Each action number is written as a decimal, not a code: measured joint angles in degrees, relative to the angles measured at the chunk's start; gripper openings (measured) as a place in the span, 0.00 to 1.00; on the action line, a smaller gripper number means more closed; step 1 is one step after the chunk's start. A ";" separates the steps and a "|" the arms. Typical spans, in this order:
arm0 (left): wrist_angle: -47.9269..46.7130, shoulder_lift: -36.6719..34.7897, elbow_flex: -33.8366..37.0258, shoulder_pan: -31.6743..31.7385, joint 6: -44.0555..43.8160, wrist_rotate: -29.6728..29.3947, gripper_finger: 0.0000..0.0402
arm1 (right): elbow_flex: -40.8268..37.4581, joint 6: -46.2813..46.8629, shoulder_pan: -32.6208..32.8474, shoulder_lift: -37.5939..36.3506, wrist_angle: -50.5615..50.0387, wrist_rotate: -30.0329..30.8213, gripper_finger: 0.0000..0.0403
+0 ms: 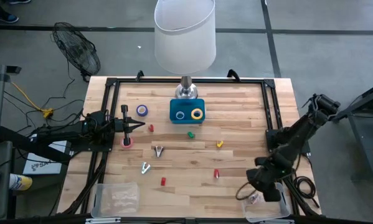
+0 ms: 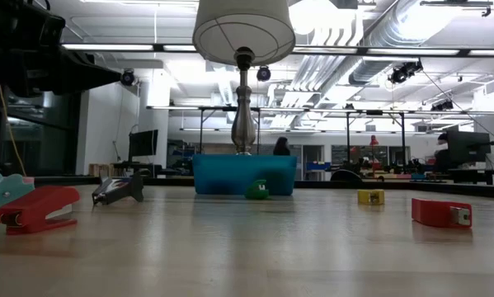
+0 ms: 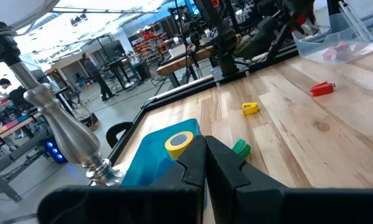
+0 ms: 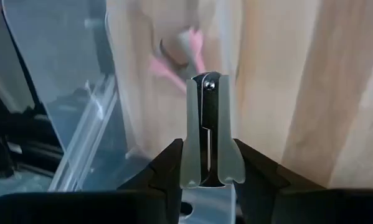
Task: Pick and place Stapler, Stapler remover, tape
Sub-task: Put the gray staple remover into the right transparent bin
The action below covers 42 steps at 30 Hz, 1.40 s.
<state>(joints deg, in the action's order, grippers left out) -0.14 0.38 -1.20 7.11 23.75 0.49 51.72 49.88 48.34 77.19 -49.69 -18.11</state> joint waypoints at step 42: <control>0.00 0.02 -0.01 0.02 0.00 -0.02 0.00 | -0.04 14.63 7.54 12.94 6.25 -0.77 0.46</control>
<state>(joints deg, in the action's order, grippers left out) -0.14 0.40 -1.21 7.14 23.75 0.47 51.68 64.51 55.88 90.13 -43.44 -18.87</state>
